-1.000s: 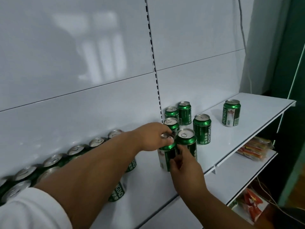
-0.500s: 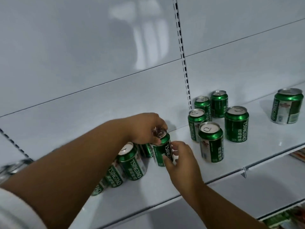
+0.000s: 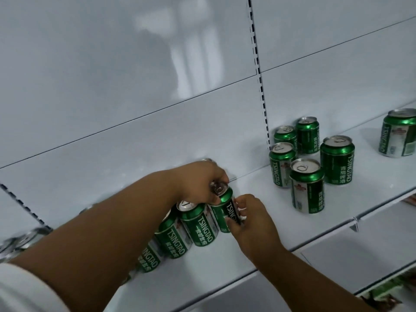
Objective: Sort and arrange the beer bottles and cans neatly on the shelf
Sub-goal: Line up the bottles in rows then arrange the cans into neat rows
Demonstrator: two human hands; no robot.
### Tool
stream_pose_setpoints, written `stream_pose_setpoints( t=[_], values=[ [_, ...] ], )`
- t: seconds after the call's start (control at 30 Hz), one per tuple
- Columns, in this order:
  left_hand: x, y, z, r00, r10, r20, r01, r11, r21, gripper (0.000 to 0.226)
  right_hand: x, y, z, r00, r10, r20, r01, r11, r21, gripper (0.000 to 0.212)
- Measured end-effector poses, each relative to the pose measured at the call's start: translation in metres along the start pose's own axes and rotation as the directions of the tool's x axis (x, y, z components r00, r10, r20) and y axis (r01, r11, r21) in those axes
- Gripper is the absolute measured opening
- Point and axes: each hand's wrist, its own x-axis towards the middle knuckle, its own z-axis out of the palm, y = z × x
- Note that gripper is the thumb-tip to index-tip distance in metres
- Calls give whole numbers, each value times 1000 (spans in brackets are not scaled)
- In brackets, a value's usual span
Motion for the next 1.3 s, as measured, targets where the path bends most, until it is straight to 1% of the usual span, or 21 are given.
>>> stream_pose_setpoints(
  t=[0.23,0.33,0.43,0.53,0.6,0.67,0.8,0.9,1.03,1.1,1.2,1.3],
  values=[
    [5,-5,2,996,86,0,-86,995,55,58,-2,-7,-2,997,73,18,-72,996,-52,41],
    [9,-3,-2,990,139,-15,-138,989,58,61,-6,-11,-7,992,108,-67,-111,993,-43,46],
    [17,2,-8,982,184,-42,-183,983,25,55,-5,-15,-16,970,157,-186,-163,986,-19,47],
    [33,12,-12,970,221,-102,-222,975,-2,48,0,-17,-23,950,214,-228,-217,976,12,54],
    [47,20,-14,964,222,-145,-231,972,-48,45,5,-17,-26,946,235,-223,-239,971,11,58],
    [65,28,-15,962,218,-167,-230,971,-57,45,9,-16,-29,942,257,-214,-260,966,17,61],
    [106,44,-17,961,203,-188,-216,975,-49,50,22,-10,-34,942,253,-219,-254,967,24,72],
    [134,57,-13,953,231,-198,-241,970,-30,58,33,-5,-39,937,262,-231,-260,965,42,80],
    [158,65,-12,945,283,-162,-288,958,-5,71,44,0,-45,942,307,-138,-302,952,50,73],
    [164,66,-17,952,271,-143,-276,961,-13,68,49,2,-49,944,311,-112,-308,950,42,72],
    [167,61,-28,963,254,-95,-253,967,24,55,54,3,-54,950,280,-138,-286,958,-24,78],
    [165,48,-36,981,184,-70,-182,983,24,46,55,4,-55,958,253,-132,-263,963,-65,81]
  ],
)
